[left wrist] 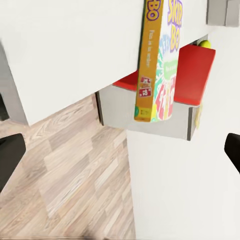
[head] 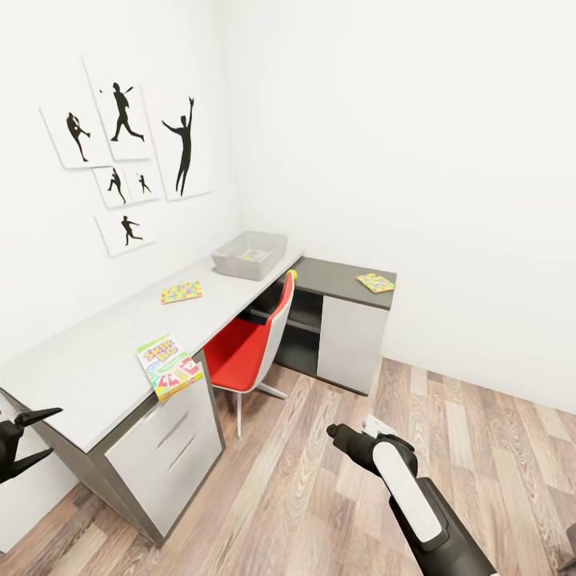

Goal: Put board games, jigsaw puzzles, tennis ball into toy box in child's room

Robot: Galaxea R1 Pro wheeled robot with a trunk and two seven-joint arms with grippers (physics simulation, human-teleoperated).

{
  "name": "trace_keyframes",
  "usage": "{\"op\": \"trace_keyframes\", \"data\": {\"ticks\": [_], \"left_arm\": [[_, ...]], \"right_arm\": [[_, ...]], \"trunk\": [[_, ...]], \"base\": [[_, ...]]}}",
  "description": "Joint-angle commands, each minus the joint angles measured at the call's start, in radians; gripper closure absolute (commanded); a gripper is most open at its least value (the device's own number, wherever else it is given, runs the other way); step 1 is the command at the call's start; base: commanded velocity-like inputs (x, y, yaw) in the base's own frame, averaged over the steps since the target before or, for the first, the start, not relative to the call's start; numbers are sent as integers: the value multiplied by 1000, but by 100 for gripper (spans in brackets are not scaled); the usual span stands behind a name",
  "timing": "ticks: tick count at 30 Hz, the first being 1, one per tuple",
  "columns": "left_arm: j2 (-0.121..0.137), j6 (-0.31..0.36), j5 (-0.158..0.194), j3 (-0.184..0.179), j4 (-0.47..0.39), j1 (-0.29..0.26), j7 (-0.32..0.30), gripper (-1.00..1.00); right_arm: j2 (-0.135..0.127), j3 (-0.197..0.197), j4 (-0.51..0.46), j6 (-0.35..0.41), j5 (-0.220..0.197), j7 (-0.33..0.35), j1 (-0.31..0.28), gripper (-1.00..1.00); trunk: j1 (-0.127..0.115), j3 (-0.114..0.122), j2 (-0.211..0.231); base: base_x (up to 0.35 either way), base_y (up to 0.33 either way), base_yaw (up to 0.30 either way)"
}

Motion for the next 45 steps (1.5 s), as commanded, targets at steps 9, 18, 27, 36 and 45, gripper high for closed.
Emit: {"op": "trace_keyframes", "data": {"ticks": [9, 18, 27, 36, 45], "left_arm": [[-54, -8, -19, -3, 122, -1, 1, -100], [-73, -8, -21, -5, 197, -1, 0, -100], [-116, -8, -25, -6, 202, -1, 1, -100], [-205, -7, -125, -9, 207, 1, -3, -100], [-334, -5, -230, -12, 204, 29, -13, -100]], "right_arm": [[0, -3, -10, 2, -6, 4, -2, -100], [-1, -7, -13, 2, -6, 7, -3, -100], [0, -6, -13, 2, -6, 7, -3, -100], [0, -6, -11, 2, -6, 7, -3, -100], [-2, -6, -10, 2, -6, 7, -3, -100]], "trunk": [[35, -29, -64], [69, -58, -127], [104, -86, -190], [138, -114, -253], [173, -142, -316]], "base": [[0, 0, 0], [0, 0, 0], [0, 0, 0], [0, 0, 0], [0, 0, 0]]}}
